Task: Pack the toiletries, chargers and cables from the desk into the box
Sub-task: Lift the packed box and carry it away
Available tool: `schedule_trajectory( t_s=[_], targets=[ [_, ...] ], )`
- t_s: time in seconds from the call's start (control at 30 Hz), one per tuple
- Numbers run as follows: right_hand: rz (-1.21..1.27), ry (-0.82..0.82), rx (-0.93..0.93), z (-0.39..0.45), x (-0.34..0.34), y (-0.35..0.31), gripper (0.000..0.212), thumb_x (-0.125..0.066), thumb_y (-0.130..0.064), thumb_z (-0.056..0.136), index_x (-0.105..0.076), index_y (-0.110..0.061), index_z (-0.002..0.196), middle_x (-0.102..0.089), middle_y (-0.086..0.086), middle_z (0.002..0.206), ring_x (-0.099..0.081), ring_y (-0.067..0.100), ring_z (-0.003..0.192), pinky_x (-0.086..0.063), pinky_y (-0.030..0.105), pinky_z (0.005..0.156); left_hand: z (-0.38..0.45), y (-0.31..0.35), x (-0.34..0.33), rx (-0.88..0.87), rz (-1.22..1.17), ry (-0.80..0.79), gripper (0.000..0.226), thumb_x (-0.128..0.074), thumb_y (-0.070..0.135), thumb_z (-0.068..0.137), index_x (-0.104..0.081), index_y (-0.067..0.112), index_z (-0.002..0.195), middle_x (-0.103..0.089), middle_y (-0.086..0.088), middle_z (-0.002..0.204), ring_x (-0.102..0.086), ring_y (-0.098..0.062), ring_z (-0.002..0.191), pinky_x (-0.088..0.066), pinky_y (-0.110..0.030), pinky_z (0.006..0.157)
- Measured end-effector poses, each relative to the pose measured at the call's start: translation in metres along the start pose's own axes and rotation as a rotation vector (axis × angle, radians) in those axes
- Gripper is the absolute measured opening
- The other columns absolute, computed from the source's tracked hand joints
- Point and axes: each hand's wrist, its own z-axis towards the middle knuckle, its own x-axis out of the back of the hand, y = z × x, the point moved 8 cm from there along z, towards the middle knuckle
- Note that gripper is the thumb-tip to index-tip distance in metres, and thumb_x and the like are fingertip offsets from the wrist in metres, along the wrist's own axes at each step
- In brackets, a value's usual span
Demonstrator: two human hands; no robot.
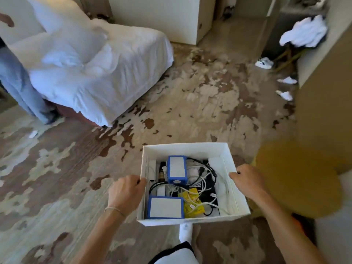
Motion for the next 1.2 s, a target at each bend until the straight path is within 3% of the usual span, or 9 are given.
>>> schedule_trajectory(
  t_s=[0.13, 0.33, 0.53, 0.67, 0.87, 1.07, 1.2],
  targets=[
    [0.199, 0.012, -0.112, 0.035, 0.016, 0.051, 0.045, -0.064, -0.019, 0.089, -0.036, -0.02, 0.053, -0.028, 0.003, 0.053, -0.03, 0.016, 0.051, -0.027, 0.035, 0.055, 0.051, 0.065, -0.026, -0.086, 0.018, -0.053, 0.048, -0.048, 0.037, 0.098, -0.049, 0.021, 0.053, -0.041, 0.007, 0.042, -0.036, -0.004, 0.035, -0.03, -0.014, 0.04],
    [0.349, 0.093, -0.277, 0.059, 0.045, 0.124, 0.042, -0.063, -0.011, 0.093, -0.043, -0.017, 0.057, -0.031, -0.003, 0.049, -0.028, 0.014, 0.043, -0.025, 0.025, 0.048, 0.105, 0.167, -0.068, -0.256, 0.035, -0.143, 0.046, -0.044, 0.037, 0.1, -0.051, 0.018, 0.059, -0.047, 0.004, 0.05, -0.043, -0.01, 0.044, -0.044, -0.025, 0.05],
    [0.521, 0.203, -0.453, 0.062, 0.074, 0.204, 0.049, -0.063, -0.005, 0.091, -0.035, -0.019, 0.053, -0.026, -0.004, 0.047, -0.025, 0.014, 0.045, -0.022, 0.03, 0.053, 0.129, 0.264, -0.115, -0.403, 0.047, -0.21, 0.046, -0.046, 0.033, 0.099, -0.046, 0.02, 0.055, -0.041, 0.007, 0.047, -0.037, -0.009, 0.041, -0.036, -0.021, 0.046],
    [0.44, 0.278, -0.546, 0.063, 0.097, 0.257, 0.048, -0.065, -0.012, 0.089, -0.034, -0.018, 0.053, -0.027, -0.003, 0.05, -0.025, 0.014, 0.047, -0.021, 0.029, 0.051, 0.136, 0.323, -0.159, -0.439, 0.051, -0.289, 0.045, -0.047, 0.033, 0.098, -0.049, 0.02, 0.056, -0.044, 0.007, 0.048, -0.04, -0.008, 0.042, -0.039, -0.021, 0.048],
    [0.229, 0.249, -0.607, 0.079, 0.128, 0.344, 0.04, -0.06, -0.025, 0.093, -0.046, -0.011, 0.058, -0.042, 0.005, 0.056, -0.034, 0.015, 0.05, -0.024, 0.029, 0.051, 0.13, 0.408, -0.225, -0.455, 0.076, -0.344, 0.045, -0.048, 0.032, 0.097, -0.044, 0.021, 0.053, -0.042, 0.007, 0.047, -0.039, -0.01, 0.042, -0.032, -0.024, 0.047],
    [0.23, 0.239, -0.667, 0.107, 0.131, 0.445, 0.04, -0.055, -0.031, 0.097, -0.052, -0.012, 0.061, -0.051, 0.003, 0.062, -0.045, 0.017, 0.056, -0.032, 0.028, 0.055, 0.115, 0.48, -0.304, -0.44, 0.152, -0.383, 0.042, -0.045, 0.032, 0.1, -0.048, 0.022, 0.06, -0.048, 0.005, 0.055, -0.045, -0.009, 0.047, -0.038, -0.024, 0.048],
    [0.209, 0.201, -0.674, 0.131, 0.128, 0.504, 0.04, -0.054, -0.03, 0.095, -0.049, -0.014, 0.059, -0.049, 0.004, 0.058, -0.042, 0.015, 0.051, -0.031, 0.026, 0.052, 0.112, 0.516, -0.355, -0.431, 0.223, -0.393, 0.042, -0.045, 0.033, 0.101, -0.054, 0.017, 0.064, -0.05, 0.003, 0.055, -0.045, -0.009, 0.047, -0.035, -0.021, 0.046]
  ],
)
